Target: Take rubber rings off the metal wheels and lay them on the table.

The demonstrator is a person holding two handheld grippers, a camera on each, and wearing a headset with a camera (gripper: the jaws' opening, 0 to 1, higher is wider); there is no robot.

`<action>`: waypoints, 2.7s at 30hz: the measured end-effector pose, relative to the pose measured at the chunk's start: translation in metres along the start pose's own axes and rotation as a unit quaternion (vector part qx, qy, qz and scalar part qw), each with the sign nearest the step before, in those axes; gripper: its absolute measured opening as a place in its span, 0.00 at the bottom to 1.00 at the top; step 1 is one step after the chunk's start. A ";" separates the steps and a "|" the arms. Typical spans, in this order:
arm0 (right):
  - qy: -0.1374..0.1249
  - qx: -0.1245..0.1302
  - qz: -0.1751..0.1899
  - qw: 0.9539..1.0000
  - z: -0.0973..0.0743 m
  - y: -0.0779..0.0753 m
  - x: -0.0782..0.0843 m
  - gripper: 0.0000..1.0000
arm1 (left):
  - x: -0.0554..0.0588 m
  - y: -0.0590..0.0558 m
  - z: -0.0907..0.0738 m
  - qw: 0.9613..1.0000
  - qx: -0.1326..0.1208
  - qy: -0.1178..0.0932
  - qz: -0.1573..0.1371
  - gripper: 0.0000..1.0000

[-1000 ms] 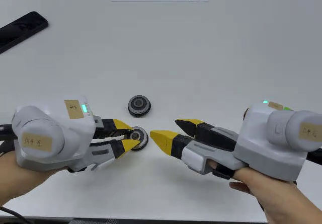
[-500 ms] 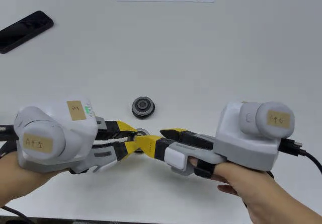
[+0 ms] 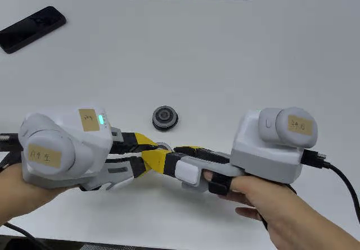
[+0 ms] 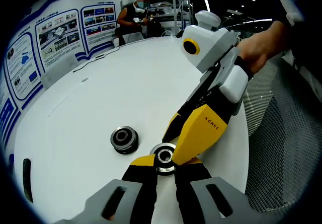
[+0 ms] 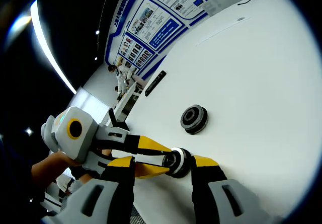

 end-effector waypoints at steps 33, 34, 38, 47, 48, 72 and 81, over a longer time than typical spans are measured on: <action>0.009 -0.004 0.063 0.998 -0.005 -0.001 0.005 0.43 | -0.003 -0.001 0.001 1.000 0.009 0.006 0.004 0.12; 0.011 -0.001 0.065 0.998 -0.005 -0.001 0.004 0.42 | -0.003 0.000 0.001 1.000 0.009 0.006 0.004 0.12; 0.003 -0.005 0.084 0.996 -0.005 -0.002 0.003 0.44 | -0.003 -0.001 0.000 1.000 0.009 0.007 0.005 0.12; 0.007 -0.011 0.104 0.995 -0.008 -0.003 0.007 0.42 | -0.003 -0.001 0.000 1.000 0.010 0.008 0.005 0.12; 0.006 -0.010 0.107 0.994 -0.009 -0.004 0.006 0.41 | -0.003 -0.001 0.000 1.000 0.011 0.008 0.005 0.12; 0.024 0.034 0.111 0.993 -0.009 -0.022 0.007 0.09 | -0.004 -0.001 0.000 1.000 0.011 0.007 0.005 0.12; 0.031 0.035 0.119 0.992 -0.011 -0.023 0.005 0.03 | -0.003 -0.001 0.000 1.000 0.010 0.005 0.003 0.12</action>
Point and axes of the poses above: the centre of the closed fingertips' face, and the gripper's own axes: z roughly forward along the fingers, y roughly to its left, x roughly out of its underside, the point moved 6 cm from there along -z, roughly backward along the fingers, and after that the axes turned 10 degrees about -y, right-handed, at the moved point
